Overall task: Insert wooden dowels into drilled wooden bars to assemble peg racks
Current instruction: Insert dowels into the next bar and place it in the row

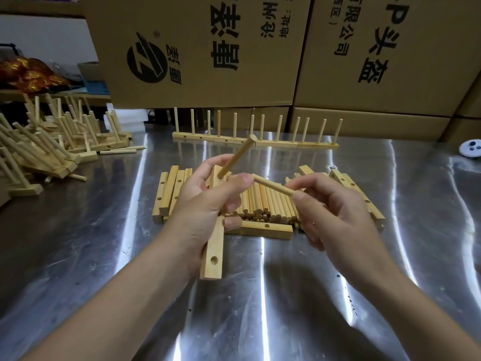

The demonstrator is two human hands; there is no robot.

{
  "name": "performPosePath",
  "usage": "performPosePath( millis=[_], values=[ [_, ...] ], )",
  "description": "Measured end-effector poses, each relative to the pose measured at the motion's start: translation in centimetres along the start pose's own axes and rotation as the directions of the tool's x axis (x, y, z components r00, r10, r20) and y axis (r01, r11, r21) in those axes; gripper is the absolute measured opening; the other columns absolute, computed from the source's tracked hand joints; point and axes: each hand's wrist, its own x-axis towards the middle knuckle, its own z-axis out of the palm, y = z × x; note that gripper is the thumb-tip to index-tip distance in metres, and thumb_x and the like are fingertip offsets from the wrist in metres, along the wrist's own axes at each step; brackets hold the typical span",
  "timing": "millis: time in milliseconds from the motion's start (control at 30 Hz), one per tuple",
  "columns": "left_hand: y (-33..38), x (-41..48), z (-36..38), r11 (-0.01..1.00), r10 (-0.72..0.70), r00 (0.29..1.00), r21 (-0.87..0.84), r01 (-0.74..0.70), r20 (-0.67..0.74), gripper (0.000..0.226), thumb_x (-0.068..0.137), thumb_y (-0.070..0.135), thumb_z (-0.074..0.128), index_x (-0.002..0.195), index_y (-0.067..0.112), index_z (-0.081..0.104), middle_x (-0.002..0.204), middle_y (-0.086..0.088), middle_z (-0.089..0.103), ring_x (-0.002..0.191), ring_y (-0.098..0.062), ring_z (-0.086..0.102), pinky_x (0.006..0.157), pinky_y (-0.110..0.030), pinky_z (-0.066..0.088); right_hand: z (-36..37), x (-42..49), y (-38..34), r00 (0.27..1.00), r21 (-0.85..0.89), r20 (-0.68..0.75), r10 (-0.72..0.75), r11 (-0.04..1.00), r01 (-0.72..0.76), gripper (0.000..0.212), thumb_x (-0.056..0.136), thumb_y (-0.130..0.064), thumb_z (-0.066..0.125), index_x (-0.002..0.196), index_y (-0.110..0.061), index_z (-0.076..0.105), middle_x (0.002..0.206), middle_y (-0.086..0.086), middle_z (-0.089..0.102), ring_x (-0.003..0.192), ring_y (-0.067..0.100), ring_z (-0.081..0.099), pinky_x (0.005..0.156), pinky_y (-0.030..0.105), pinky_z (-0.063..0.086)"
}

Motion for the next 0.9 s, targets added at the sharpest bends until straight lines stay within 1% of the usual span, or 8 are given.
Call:
performPosePath(
  millis=[67, 133, 200, 300, 400, 500, 700, 900],
  values=[
    [-0.3, -0.1, 0.2, 1.000, -0.015, 1.000, -0.012, 0.015, 0.018, 0.045, 0.082, 0.019, 0.085, 0.125, 0.021, 0.071, 0.086, 0.000, 0.065, 0.060, -0.008, 0.048, 0.042, -0.021, 0.039, 0.5, -0.2, 0.0, 0.998, -0.095, 0.052, -0.028, 0.995, 0.033, 0.016, 0.106, -0.037, 0.061, 0.105, -0.027, 0.073, 0.063, 0.001, 0.038, 0.054, 0.006, 0.036, 0.049, 0.017, 0.030],
    [-0.3, -0.2, 0.2, 0.993, -0.025, 0.998, -0.114, 0.031, 0.049, 0.044, 0.088, 0.026, 0.070, 0.129, 0.013, 0.068, 0.087, -0.002, 0.065, 0.060, -0.011, 0.046, 0.043, -0.023, 0.037, 0.6, -0.2, 0.0, 0.997, -0.142, 0.063, -0.041, 0.989, 0.050, 0.018, 0.108, -0.039, 0.059, 0.103, -0.029, 0.073, 0.062, -0.004, 0.037, 0.056, 0.007, 0.036, 0.050, 0.018, 0.029],
    [-0.2, -0.2, 0.1, 0.982, -0.027, 0.999, -0.186, 0.034, 0.042, 0.052, 0.089, 0.033, 0.058, 0.132, 0.006, 0.065, 0.086, -0.005, 0.060, 0.061, -0.014, 0.044, 0.043, -0.024, 0.035, 0.2, -0.2, -0.2, 0.997, -0.168, 0.074, -0.038, 0.984, 0.050, 0.020, 0.105, -0.042, 0.058, 0.104, -0.030, 0.074, 0.063, -0.011, 0.042, 0.058, 0.007, 0.038, 0.051, 0.020, 0.031],
    [-0.3, 0.0, 0.1, 0.972, -0.065, 0.998, -0.226, 0.066, 0.012, 0.045, 0.101, 0.031, 0.044, 0.133, 0.005, 0.062, 0.081, -0.005, 0.055, 0.059, -0.013, 0.044, 0.042, -0.024, 0.035, 0.0, -0.4, -0.8, 0.988, -0.234, 0.135, -0.080, 0.966, 0.111, 0.019, 0.103, -0.046, 0.062, 0.106, -0.034, 0.076, 0.069, -0.013, 0.057, 0.061, 0.007, 0.045, 0.054, 0.022, 0.036],
    [-0.7, 0.3, 0.2, 0.973, -0.100, 0.995, -0.211, 0.095, -0.011, 0.035, 0.106, 0.028, 0.045, 0.130, 0.008, 0.063, 0.082, -0.004, 0.053, 0.061, -0.012, 0.046, 0.042, -0.024, 0.037, 0.4, -0.6, -1.2, 0.977, -0.333, 0.148, -0.151, 0.923, 0.193, 0.014, 0.102, -0.043, 0.068, 0.106, -0.035, 0.079, 0.084, -0.008, 0.070, 0.068, 0.017, 0.058, 0.059, 0.022, 0.041],
    [-1.0, 0.3, 0.1, 0.984, -0.092, 0.995, -0.154, 0.087, -0.024, 0.033, 0.107, 0.030, 0.049, 0.127, 0.012, 0.068, 0.084, -0.002, 0.056, 0.066, -0.012, 0.051, 0.047, -0.024, 0.043, 0.9, -0.7, -1.2, 0.967, -0.382, 0.160, -0.197, 0.891, 0.245, 0.015, 0.100, -0.037, 0.070, 0.106, -0.029, 0.082, 0.086, -0.014, 0.071, 0.076, 0.012, 0.065, 0.065, 0.013, 0.040],
    [-1.1, -0.2, 0.6, 0.997, -0.056, 0.996, -0.048, 0.053, -0.074, 0.032, 0.111, 0.034, 0.046, 0.118, 0.019, 0.074, 0.085, -0.003, 0.061, 0.072, -0.011, 0.059, 0.057, -0.026, 0.053, 1.8, -1.1, -1.3, 0.927, -0.460, 0.233, -0.295, 0.806, 0.372, 0.017, 0.098, -0.029, 0.073, 0.111, -0.023, 0.082, 0.083, -0.032, 0.057, 0.076, -0.011, 0.058, 0.069, 0.004, 0.038],
    [-0.7, -0.7, 1.1, 0.999, -0.010, 0.996, 0.045, 0.014, -0.083, 0.034, 0.113, 0.031, 0.040, 0.120, 0.017, 0.070, 0.085, -0.004, 0.062, 0.075, -0.013, 0.062, 0.060, -0.028, 0.056, 1.7, -1.1, -1.2, 0.917, -0.520, 0.251, -0.309, 0.756, 0.397, 0.018, 0.101, -0.033, 0.069, 0.114, -0.026, 0.080, 0.085, -0.029, 0.057, 0.077, -0.010, 0.056, 0.071, 0.006, 0.039]
  ],
)
